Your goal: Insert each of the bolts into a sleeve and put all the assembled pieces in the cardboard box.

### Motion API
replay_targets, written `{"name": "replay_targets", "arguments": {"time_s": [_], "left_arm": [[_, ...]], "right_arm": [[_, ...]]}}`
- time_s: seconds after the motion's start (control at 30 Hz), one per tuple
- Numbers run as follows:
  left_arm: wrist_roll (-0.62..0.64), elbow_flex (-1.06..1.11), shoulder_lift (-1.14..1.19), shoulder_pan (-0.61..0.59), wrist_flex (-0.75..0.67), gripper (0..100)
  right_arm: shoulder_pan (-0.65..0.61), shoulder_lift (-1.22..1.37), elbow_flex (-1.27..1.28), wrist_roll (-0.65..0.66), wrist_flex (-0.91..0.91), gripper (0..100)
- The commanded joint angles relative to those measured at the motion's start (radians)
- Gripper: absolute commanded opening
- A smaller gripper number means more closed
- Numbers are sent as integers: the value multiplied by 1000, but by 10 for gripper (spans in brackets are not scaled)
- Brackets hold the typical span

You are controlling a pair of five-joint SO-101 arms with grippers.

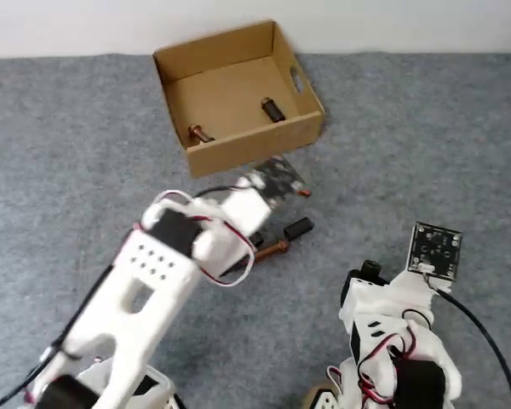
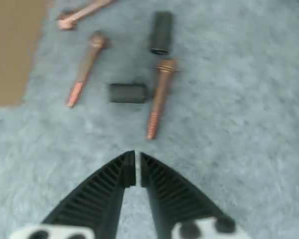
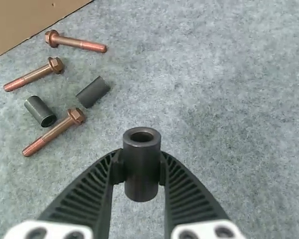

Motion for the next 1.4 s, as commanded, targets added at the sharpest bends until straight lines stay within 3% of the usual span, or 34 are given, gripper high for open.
{"name": "replay_targets", "arguments": {"time_s": [0.0, 0.13, 0.77, 1.37], "left_arm": [[-54, -42, 153, 14, -20, 141], [-123, -142, 338, 18, -12, 148], [-127, -682, 824, 29, 94, 148], [-127, -762, 1042, 32, 95, 148]], "right_arm": [[10, -4, -9, 12, -24, 8], [12, -5, -9, 12, -24, 8], [12, -5, 0, 12, -27, 8], [12, -5, 2, 12, -27, 8]]}}
